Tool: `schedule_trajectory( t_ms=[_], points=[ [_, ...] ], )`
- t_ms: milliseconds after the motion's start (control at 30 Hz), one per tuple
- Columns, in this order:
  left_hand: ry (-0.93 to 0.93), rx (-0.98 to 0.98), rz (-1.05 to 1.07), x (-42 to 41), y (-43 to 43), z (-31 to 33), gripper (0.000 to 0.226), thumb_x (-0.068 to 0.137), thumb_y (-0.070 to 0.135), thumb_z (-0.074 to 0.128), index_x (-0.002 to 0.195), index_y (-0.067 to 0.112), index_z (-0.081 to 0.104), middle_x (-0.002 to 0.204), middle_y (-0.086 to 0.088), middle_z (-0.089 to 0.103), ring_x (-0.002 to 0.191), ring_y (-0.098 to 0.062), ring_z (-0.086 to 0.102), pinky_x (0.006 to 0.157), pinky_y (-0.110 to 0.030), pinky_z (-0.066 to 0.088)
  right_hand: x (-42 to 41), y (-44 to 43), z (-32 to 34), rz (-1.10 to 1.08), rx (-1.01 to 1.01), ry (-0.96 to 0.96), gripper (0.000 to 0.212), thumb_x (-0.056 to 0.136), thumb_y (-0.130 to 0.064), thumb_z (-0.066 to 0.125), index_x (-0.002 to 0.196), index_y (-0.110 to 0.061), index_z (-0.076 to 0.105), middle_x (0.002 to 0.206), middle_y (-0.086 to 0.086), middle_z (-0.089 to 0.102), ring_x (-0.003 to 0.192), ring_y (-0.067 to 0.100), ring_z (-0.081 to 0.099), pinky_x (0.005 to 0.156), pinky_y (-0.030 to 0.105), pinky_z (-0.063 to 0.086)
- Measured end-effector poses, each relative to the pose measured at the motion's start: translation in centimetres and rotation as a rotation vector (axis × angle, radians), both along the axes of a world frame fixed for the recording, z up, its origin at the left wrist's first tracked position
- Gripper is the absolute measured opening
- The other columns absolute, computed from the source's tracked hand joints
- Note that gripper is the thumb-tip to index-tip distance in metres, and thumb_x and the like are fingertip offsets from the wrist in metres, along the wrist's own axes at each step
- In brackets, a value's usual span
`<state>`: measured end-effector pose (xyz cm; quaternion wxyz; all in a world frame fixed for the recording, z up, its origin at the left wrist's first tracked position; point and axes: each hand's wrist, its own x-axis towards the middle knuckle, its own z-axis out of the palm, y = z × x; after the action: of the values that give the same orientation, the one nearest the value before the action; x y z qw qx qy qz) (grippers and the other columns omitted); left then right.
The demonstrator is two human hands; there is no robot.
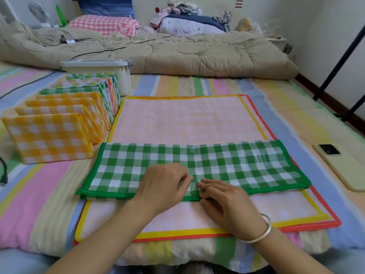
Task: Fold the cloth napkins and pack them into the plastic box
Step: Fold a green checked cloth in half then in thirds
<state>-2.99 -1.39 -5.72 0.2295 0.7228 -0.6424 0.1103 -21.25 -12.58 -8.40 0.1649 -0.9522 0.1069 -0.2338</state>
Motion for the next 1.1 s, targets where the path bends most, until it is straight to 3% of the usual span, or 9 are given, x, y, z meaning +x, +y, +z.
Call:
schedule_trajectory(
  t_ms=[67,133,200,300,400,500,600,833,1100],
  points=[
    [-0.016,0.168,0.065,0.5,-2.6,0.3,0.045,0.098,0.04,0.04,0.136,0.022,0.056,0.139,0.001,0.057,0.13,-0.023,0.052,0.105,-0.041,0.045,-0.1,0.1,0.1,-0.013,0.056,0.008,0.02,0.087,-0.031,0.059,0.088,-0.019,0.074,0.116,-0.009,0.07,0.116,0.005,0.061,0.094,0.022,0.052],
    [-0.063,0.397,0.118,1.1,-4.2,-0.5,0.065,0.101,0.047,0.019,0.16,0.022,0.008,0.166,0.002,0.002,0.154,-0.022,-0.002,0.125,-0.047,0.003,-0.2,0.1,0.1,-0.03,0.143,0.014,0.023,0.087,-0.033,0.056,0.088,-0.019,0.075,0.117,-0.011,0.07,0.118,0.001,0.058,0.097,0.018,0.048],
    [-0.057,0.522,0.157,1.3,-4.6,-1.9,0.075,0.089,0.056,-0.007,0.157,0.026,-0.014,0.164,0.002,-0.021,0.151,-0.02,-0.023,0.122,-0.05,-0.01,-0.2,0.0,0.3,-0.083,0.285,0.016,0.026,0.087,-0.036,0.055,0.084,-0.02,0.075,0.111,-0.013,0.071,0.113,-0.004,0.059,0.095,0.02,0.049],
    [-0.036,0.554,0.182,1.0,-4.3,-3.3,0.082,0.08,0.058,-0.018,0.156,0.028,-0.018,0.163,0.002,-0.025,0.149,-0.019,-0.026,0.122,-0.051,-0.011,1.5,-0.6,1.5,-0.249,0.369,0.061,0.021,0.089,-0.033,0.055,0.091,-0.023,0.074,0.094,-0.011,0.074,0.091,0.003,0.066,0.081,0.033,0.054],
    [-0.047,0.535,0.19,0.8,-4.4,-3.5,0.083,0.08,0.057,-0.02,0.158,0.027,-0.014,0.164,0.002,-0.022,0.15,-0.02,-0.024,0.122,-0.051,-0.011,5.3,-1.0,2.5,-0.343,0.223,0.087,0.038,0.091,-0.015,0.039,0.122,-0.016,0.062,0.12,0.002,0.066,0.116,0.022,0.056,0.097,0.04,0.046],
    [-0.061,0.508,0.184,0.8,-4.3,-3.8,0.081,0.083,0.052,-0.016,0.159,0.025,-0.009,0.166,0.002,-0.016,0.151,-0.021,-0.022,0.122,-0.051,-0.01,8.5,-1.2,2.3,-0.314,0.152,0.293,0.063,0.09,-0.024,0.019,0.152,-0.014,0.028,0.159,0.005,0.026,0.149,0.023,0.012,0.122,0.044,0.008],
    [-0.071,0.501,0.212,0.8,-4.1,-4.2,0.08,0.082,0.05,-0.017,0.158,0.024,-0.012,0.164,0.002,-0.02,0.15,-0.02,-0.023,0.122,-0.051,-0.008,8.3,-2.2,0.8,-0.388,0.146,0.502,0.058,0.103,-0.039,0.018,0.157,-0.022,0.002,0.163,-0.007,-0.003,0.149,0.014,-0.011,0.12,0.041,-0.013],
    [-0.017,0.452,0.199,1.0,-4.0,-4.7,0.076,0.088,0.06,-0.012,0.156,0.026,-0.011,0.163,0.004,-0.018,0.15,-0.019,-0.022,0.123,-0.049,-0.008,-0.9,-11.3,0.0,-0.732,0.135,0.645,0.072,0.096,-0.064,0.008,0.155,-0.025,-0.011,0.16,-0.007,-0.02,0.147,0.011,-0.02,0.119,0.043,-0.014],
    [0.187,0.416,0.153,2.6,-2.7,-3.7,0.078,0.084,0.062,-0.013,0.154,0.029,-0.004,0.165,0.011,-0.007,0.148,0.0,-0.014,0.123,-0.031,-0.009,-2.0,-12.8,-0.6,-0.749,0.117,0.636,0.079,0.092,-0.071,0.008,0.155,-0.026,-0.01,0.161,-0.009,-0.019,0.147,0.011,-0.018,0.119,0.043,-0.015]
  ],
)
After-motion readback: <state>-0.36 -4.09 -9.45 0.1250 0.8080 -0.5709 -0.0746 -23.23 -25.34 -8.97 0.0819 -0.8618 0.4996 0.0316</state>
